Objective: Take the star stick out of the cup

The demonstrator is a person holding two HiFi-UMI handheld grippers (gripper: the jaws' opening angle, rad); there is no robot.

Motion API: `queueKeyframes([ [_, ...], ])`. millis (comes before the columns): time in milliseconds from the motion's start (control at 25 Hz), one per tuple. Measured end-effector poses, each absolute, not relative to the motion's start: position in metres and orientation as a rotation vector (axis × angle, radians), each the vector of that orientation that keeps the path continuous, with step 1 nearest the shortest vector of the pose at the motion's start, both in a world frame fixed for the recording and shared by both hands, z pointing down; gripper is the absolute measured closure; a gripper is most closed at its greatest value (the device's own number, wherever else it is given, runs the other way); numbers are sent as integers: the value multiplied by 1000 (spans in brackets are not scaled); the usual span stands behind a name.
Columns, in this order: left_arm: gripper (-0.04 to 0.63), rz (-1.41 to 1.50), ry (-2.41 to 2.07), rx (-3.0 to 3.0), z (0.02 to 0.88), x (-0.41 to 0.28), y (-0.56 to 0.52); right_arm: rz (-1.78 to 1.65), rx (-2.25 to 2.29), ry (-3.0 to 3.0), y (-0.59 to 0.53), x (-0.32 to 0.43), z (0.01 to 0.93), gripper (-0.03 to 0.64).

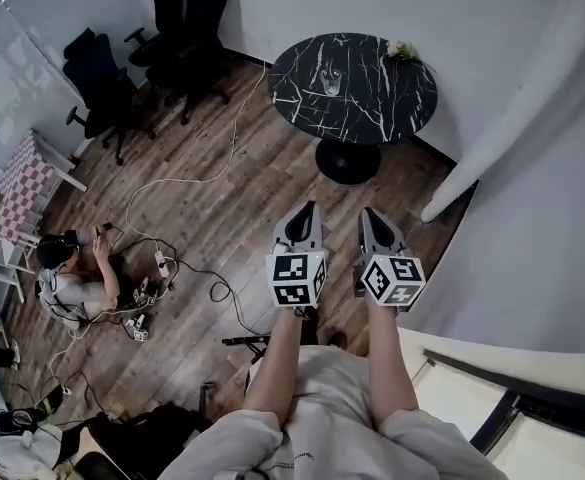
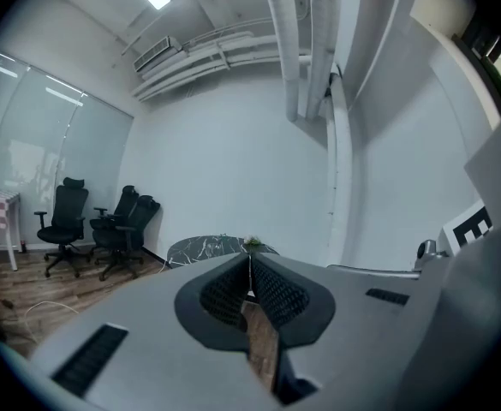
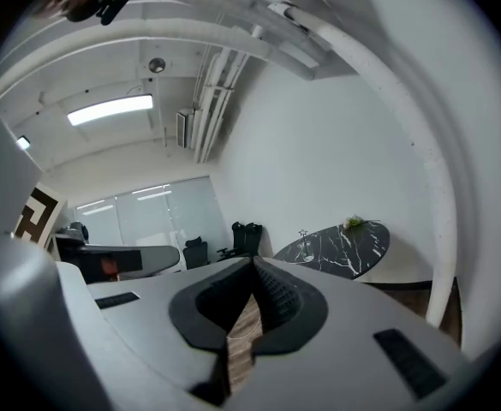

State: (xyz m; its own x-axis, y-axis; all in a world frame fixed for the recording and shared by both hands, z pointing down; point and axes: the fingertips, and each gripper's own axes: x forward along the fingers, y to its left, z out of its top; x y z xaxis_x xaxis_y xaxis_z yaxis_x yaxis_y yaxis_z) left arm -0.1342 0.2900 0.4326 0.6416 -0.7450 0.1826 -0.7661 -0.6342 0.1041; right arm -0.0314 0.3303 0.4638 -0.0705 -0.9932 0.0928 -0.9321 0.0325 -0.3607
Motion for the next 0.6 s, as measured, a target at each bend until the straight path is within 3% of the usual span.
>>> queueKeyframes([
  [600, 571, 257, -1208, 2757, 431, -102, 176, -511, -2200, 2249, 228, -3, 465, 581],
])
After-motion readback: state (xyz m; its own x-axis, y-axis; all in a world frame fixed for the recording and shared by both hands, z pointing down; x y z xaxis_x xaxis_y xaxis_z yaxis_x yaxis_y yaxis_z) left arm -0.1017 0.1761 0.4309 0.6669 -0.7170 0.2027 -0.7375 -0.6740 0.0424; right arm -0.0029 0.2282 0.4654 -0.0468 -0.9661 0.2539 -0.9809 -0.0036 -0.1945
